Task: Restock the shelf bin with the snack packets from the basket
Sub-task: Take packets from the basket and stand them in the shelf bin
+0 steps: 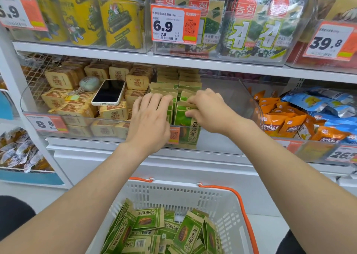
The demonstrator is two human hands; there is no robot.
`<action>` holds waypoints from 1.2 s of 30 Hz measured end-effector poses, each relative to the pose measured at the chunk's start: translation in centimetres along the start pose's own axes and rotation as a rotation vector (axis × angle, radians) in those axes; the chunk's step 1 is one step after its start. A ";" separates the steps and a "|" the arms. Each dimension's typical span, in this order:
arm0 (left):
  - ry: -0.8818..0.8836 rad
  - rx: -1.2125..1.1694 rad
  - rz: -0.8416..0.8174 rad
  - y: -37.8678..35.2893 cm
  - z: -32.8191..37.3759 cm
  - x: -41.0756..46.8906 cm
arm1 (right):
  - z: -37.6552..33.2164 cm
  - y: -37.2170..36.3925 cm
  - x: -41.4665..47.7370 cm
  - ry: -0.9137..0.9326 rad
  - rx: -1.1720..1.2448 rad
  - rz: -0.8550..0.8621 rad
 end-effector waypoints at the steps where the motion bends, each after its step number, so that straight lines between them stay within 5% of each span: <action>1: -0.004 -0.012 -0.008 0.0 0.0 0.1 | -0.3 -0.1 -0.2 -0.009 -0.081 0.056; 5: -0.012 -0.047 -0.012 -0.2 0.1 -0.1 | -0.1 0.0 -1.5 -0.203 0.105 0.251; 9: 0.013 -0.081 -0.028 -0.7 0.1 -0.4 | 0.3 -1.8 -1.6 -0.457 0.581 0.040; 23: -0.011 0.055 -0.095 -0.8 0.2 1.4 | 1.3 -3.7 0.2 -0.457 1.116 0.057; 33: 0.023 0.038 -0.114 -1.0 0.2 1.7 | 2.3 -3.5 -0.4 -0.384 0.917 -0.067; 36: 0.022 0.047 -0.107 -0.3 0.4 1.6 | 3.4 -2.4 -0.9 -0.432 0.746 0.041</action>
Point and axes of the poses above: each hand's wrist, its own x-axis towards the middle knuckle, its own y-axis out of the back of the hand, z = x × y, the point moved 5 cm from there along x, towards the middle knuckle, and after that the axes turned 4 degrees about x, right-handed, at the moved point
